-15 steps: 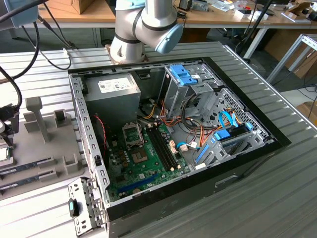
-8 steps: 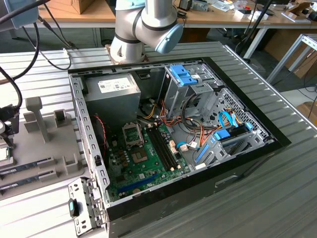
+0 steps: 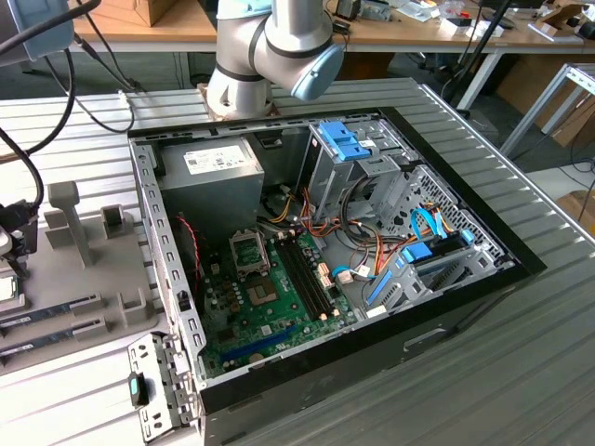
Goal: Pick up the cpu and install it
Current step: 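Pick up the cpu and move it towards the insertion slot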
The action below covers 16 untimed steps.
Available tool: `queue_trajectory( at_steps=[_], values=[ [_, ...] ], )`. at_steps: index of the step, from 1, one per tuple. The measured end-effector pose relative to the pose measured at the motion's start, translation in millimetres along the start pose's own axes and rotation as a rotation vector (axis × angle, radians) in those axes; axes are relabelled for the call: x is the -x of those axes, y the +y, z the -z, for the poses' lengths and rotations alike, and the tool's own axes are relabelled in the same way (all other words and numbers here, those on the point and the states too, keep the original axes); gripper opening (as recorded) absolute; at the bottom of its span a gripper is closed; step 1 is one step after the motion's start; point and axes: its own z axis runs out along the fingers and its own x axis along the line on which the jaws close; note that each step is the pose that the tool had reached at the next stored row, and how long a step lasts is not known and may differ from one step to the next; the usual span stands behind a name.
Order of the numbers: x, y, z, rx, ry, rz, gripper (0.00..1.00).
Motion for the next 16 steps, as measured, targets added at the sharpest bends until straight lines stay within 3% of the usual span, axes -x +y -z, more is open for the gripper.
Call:
queue_trajectory(
  at_steps=[16],
  values=[
    [-0.3, 0.1, -5.3, 0.0000, 0.0000, 0.000, 0.54]
  ],
)
